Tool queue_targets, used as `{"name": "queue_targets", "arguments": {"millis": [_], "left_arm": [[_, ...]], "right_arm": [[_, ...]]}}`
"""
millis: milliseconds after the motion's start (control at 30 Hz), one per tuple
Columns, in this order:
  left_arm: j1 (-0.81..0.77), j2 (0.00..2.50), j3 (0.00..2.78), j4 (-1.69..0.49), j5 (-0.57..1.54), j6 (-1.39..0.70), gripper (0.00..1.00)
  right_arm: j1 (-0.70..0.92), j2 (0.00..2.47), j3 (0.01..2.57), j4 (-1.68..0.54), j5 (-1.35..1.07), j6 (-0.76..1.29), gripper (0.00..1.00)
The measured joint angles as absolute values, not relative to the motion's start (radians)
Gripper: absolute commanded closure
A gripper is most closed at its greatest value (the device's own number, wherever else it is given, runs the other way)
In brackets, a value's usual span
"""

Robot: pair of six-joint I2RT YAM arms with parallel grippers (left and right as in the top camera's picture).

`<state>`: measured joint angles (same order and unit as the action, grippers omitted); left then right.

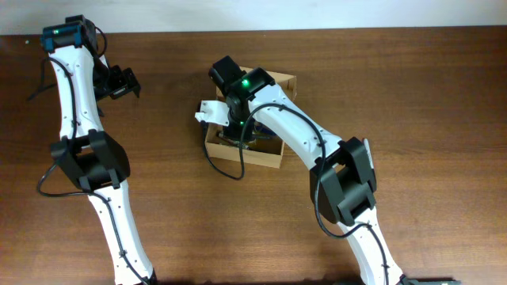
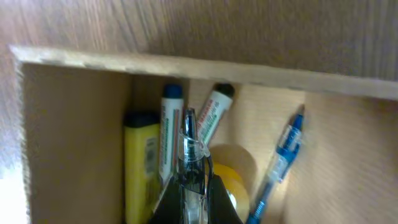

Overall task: Pack container
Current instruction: 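Carry the clear pen into the box and release it, then grasp the black Sharpie marker with the right gripper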

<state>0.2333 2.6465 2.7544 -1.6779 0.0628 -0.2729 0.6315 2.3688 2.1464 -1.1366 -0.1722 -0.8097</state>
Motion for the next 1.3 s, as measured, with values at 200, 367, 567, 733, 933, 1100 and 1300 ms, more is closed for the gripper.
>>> {"name": "queue_targets", "arguments": {"millis": [200, 367, 567, 733, 933, 1100, 1300], "left_arm": [[0.233, 2.646, 2.754, -1.678, 0.063, -0.273, 0.0], [0.233, 2.646, 2.754, -1.678, 0.063, -0.273, 0.0], [0.233, 2.646, 2.754, -1.678, 0.062, -0.273, 0.0], [0.233, 2.646, 2.754, -1.678, 0.063, -0.273, 0.0], [0.233, 2.646, 2.754, -1.678, 0.063, -0.273, 0.0], [0.233, 2.646, 2.754, -1.678, 0.063, -0.273, 0.0], [0.233, 2.646, 2.754, -1.678, 0.063, -0.273, 0.0]], "right_arm": [[0.631, 2.369, 2.147, -1.137, -0.201, -0.757, 0.45], [0.631, 2.368, 2.184, -1.195, -0.162, -0.643, 0.44], [0.628, 2.306, 2.265, -1.231, 0.008, -0.516, 0.43], [0.578, 2.091, 2.268, -1.232, 0.095, -0.426, 0.42], [0.311, 1.792, 2.251, -1.23, 0.129, -0.361, 0.39], [0.056, 1.649, 2.1, -1.231, 0.113, -0.318, 0.39], [-0.088, 1.714, 1.768, -1.175, 0.043, -0.231, 0.28]]}}
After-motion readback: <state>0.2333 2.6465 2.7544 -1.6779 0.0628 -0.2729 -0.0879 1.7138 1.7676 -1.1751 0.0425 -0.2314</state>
